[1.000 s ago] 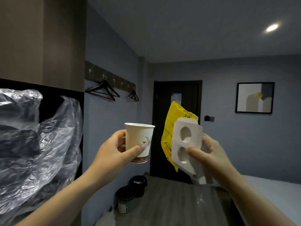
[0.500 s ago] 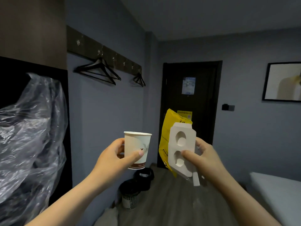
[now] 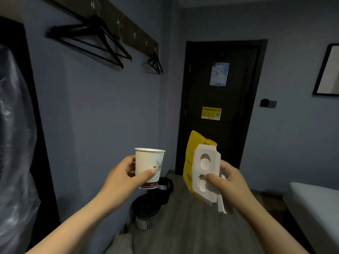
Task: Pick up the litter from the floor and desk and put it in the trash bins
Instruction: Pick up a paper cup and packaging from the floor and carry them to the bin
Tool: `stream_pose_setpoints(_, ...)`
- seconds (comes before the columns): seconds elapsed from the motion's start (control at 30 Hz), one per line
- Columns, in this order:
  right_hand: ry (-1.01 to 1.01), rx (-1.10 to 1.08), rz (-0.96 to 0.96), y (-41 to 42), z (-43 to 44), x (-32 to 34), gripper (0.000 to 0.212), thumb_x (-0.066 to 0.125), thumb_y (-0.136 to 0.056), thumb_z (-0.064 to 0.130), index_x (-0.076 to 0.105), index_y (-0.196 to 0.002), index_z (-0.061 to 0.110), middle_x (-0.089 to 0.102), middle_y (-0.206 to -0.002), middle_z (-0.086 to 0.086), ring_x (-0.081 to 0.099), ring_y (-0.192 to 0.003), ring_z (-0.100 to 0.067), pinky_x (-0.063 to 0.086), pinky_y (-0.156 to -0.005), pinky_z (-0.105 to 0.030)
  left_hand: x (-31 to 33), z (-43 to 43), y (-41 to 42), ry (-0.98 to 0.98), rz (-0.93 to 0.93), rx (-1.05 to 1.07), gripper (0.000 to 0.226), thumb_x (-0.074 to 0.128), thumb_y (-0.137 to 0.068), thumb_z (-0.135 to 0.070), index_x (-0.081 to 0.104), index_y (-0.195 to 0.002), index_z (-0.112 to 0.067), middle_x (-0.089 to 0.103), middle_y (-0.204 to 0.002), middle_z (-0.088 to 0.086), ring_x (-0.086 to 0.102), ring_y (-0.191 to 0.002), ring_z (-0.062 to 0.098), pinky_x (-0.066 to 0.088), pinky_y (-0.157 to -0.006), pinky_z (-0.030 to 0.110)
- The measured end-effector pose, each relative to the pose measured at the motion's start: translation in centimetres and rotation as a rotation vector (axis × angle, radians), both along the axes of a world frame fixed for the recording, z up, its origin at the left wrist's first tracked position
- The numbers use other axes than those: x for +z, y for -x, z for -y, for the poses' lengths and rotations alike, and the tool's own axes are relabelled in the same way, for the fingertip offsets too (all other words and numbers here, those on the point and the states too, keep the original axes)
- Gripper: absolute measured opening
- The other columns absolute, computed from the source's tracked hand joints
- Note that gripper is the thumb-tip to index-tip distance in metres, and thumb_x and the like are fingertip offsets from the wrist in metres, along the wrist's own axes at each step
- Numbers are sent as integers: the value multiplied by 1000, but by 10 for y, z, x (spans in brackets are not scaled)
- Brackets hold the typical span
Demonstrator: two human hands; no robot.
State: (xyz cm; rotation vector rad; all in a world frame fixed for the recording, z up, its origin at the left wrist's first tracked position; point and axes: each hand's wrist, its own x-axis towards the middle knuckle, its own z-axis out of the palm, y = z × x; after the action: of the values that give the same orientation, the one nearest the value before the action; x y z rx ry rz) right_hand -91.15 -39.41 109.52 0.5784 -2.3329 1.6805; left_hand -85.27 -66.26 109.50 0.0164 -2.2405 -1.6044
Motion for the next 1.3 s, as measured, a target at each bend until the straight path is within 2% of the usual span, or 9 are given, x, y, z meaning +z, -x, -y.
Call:
stream_pose_setpoints(0.17, -4, -24, 75, 67, 26, -19, 27, 69, -81, 23, 64, -101, 40, 71, -96, 21, 66, -88, 0, 50, -70, -20, -28, 28, 74, -70, 96, 14, 69, 73, -54, -58, 57, -116, -32, 69, -109, -8, 67, -96, 10, 55, -87, 40)
stream_pose_setpoints(0.4, -26, 2, 150, 187, 37, -53, 31, 65, -85, 11, 63, -103, 36, 72, -97, 15, 68, -89, -3, 52, -73, -24, -55, 51, 187, -97, 137, 82, 45, 79, -74, -35, 60, -113, -24, 71, -105, -3, 69, -92, 14, 55, -86, 39)
stream_pose_setpoints(0.63, -25, 46, 208, 324, 22, -75, 31, 64, -85, 11, 62, -103, 37, 68, -94, 26, 65, -85, 4, 50, -58, -10, -74, 33, 315, -67, 194, 114, 34, 73, -81, -22, 60, -113, -22, 70, -105, -1, 68, -93, 18, 55, -86, 44)
stream_pose_setpoints(0.77, -53, 58, 256, 393, 13, -84, 29, 66, -85, 16, 60, -102, 39, 70, -93, 20, 65, -87, 3, 49, -57, -10, -85, 16, 382, -97, 227, 124, 49, 77, -68, -39, 61, -112, -22, 71, -104, 1, 69, -93, 22, 53, -88, 50)
stream_pose_setpoints(0.9, -65, 41, 292, 451, 8, -98, 33, 67, -75, 33, 58, -107, 35, 66, -104, 10, 64, -95, -11, 53, -75, -27, -98, 10, 445, -103, 276, 97, 63, 69, -49, -57, 61, -104, -28, 71, -101, 0, 69, -92, 24, 53, -87, 52)
stream_pose_setpoints(0.97, -74, 41, 311, 483, 8, -105, 33, 68, -82, 26, 53, -110, 37, 62, -108, 12, 61, -99, -11, 52, -78, -30, -106, 14, 482, -95, 285, 101, 58, 69, -51, -56, 61, -102, -29, 72, -99, -1, 69, -90, 23, 53, -86, 53)
stream_pose_setpoints(1.07, -76, 25, 324, 536, 17, -117, 32, 66, -85, 18, 52, -99, 43, 60, -103, 17, 61, -94, -8, 49, -68, -22, -120, 25, 541, -78, 290, 104, 57, 68, -52, -55, 63, -100, -26, 72, -95, 0, 69, -88, 23, 53, -85, 53)
stream_pose_setpoints(1.2, -108, -13, 342, 609, 38, -127, 29, 66, -85, 20, 54, -101, 41, 63, -104, 11, 63, -91, -9, 49, -67, -23, -139, 50, 621, -46, 318, 119, 40, 69, -62, -45, 63, -95, -26, 72, -89, -1, 69, -83, 20, 56, -80, 49)
stream_pose_setpoints(1.3, -119, -10, 381, 665, 58, -131, 26, 65, -86, 20, 54, -99, 40, 63, -104, 10, 64, -91, -10, 52, -71, -27, -152, 75, 681, 8, 370, 113, 34, 75, -70, -43, 60, -95, -26, 70, -88, -4, 67, -80, 13, 55, -69, 35)
